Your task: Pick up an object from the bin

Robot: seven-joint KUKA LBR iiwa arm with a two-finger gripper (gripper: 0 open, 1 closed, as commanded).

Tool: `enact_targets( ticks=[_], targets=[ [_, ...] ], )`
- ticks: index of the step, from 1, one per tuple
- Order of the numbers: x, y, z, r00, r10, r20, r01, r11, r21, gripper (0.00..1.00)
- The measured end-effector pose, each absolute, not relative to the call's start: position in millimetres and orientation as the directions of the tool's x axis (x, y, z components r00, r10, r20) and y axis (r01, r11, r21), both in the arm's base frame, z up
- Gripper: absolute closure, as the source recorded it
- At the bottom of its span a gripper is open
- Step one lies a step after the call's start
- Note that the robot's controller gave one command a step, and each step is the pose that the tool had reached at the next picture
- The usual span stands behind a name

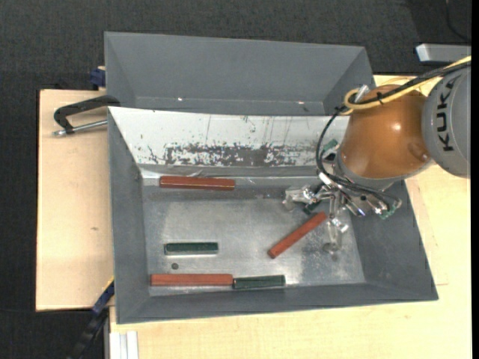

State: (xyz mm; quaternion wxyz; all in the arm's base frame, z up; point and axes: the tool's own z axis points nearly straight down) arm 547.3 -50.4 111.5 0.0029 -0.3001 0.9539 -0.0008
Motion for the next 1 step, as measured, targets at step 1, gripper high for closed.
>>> enact_targets(
  ticks=[1],
  targets=[
    [557.5,-47.3,70.7,-0.728,-0.686,-0.002,-0.686,0.728,0.0,1.0]
  ],
)
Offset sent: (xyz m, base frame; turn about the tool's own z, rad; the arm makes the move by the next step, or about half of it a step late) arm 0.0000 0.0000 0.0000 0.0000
